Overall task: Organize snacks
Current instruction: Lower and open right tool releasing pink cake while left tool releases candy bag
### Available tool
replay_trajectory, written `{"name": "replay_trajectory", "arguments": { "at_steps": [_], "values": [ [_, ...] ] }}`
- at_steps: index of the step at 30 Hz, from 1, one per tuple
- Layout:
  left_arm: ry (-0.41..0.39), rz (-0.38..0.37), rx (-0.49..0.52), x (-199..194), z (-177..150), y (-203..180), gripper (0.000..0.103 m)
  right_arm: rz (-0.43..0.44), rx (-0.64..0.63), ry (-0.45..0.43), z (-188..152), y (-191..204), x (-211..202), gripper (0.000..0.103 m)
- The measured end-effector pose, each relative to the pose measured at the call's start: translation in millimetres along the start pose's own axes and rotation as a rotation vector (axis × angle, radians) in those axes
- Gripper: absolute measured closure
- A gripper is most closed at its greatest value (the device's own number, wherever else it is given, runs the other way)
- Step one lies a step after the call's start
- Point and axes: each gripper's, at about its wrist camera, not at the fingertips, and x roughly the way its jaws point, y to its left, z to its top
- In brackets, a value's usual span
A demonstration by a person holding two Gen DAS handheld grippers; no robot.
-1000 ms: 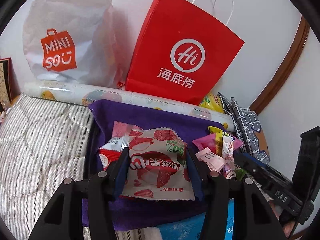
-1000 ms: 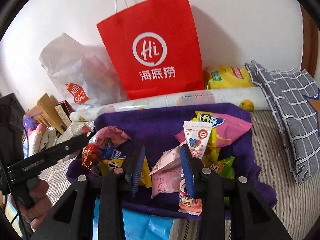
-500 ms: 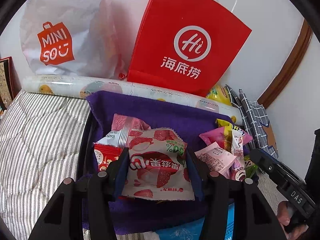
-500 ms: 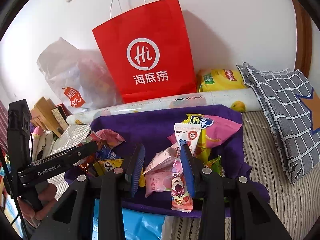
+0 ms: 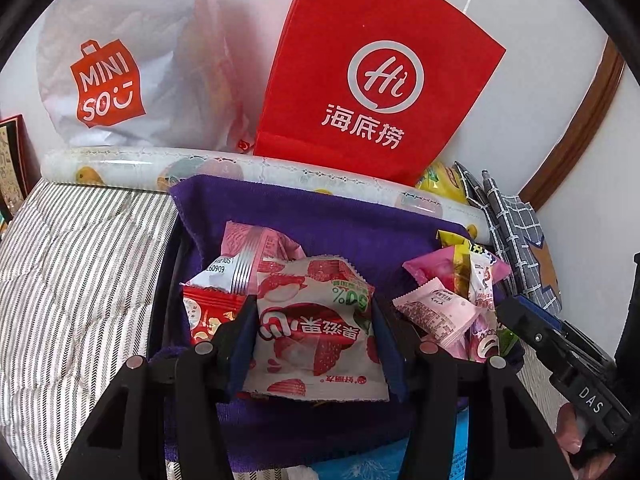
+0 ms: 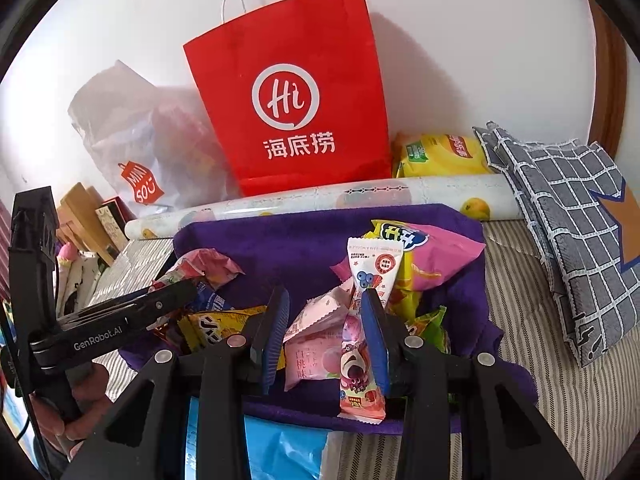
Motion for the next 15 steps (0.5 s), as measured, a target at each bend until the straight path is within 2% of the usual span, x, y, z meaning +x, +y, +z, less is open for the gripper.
{"name": "replay_trajectory", "arguments": {
  "at_steps": [13, 15],
  "values": [
    [-0.006, 0.019, 0.015, -2.4, 1.1, -0.8, 0.049, -0.020, -0.015, 0.013, -1.3, 1.3, 3.8, 0.065],
    [-0.022, 0.028, 0.022, -6.1, 1.7, -1.5, 0.042, -0.023, -0.017, 0.011, -1.4, 1.3, 3.6, 0.065]
  ]
}}
